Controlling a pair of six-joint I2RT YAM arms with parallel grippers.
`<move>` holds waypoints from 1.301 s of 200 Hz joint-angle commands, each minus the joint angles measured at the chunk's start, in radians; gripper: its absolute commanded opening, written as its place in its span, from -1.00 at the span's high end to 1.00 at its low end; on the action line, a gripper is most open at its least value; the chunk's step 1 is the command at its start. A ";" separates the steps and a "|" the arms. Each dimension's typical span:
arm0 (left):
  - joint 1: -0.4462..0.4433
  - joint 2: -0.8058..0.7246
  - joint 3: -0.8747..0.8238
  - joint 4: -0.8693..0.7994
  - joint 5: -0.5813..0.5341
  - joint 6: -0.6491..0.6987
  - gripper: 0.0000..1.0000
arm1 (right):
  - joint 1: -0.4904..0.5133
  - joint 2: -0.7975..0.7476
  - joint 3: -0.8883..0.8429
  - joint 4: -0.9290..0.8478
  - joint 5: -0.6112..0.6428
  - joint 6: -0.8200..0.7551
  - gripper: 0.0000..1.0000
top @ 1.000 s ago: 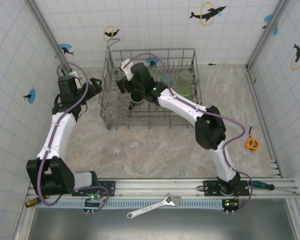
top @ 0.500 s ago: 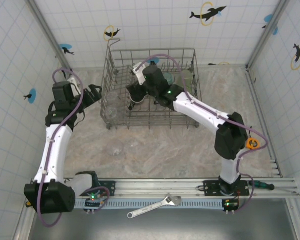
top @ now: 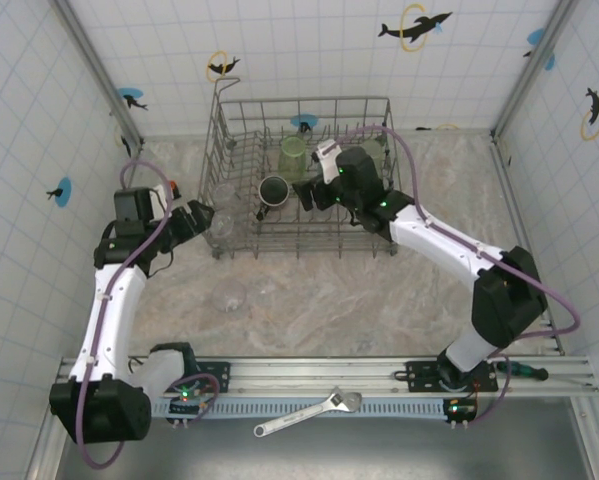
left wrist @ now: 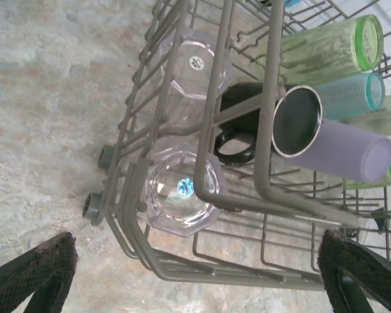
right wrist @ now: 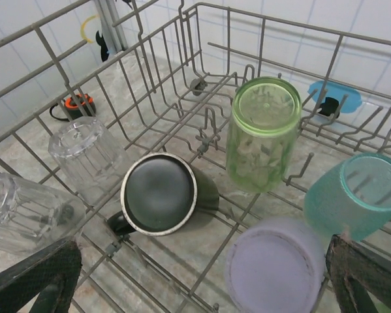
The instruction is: Load the cups into the dish rack
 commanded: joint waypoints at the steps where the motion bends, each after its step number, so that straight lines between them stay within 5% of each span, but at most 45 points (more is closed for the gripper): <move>1: -0.007 -0.022 -0.024 -0.047 0.026 0.020 -0.95 | -0.026 -0.068 -0.062 0.079 -0.026 0.041 -0.99; 76: -0.148 -0.015 -0.074 -0.216 -0.154 -0.026 -0.88 | -0.068 -0.149 -0.173 0.172 -0.082 0.038 -0.99; 260: -0.214 -0.045 -0.186 -0.309 -0.140 -0.015 -0.45 | -0.109 -0.129 -0.206 0.187 -0.072 0.110 -0.99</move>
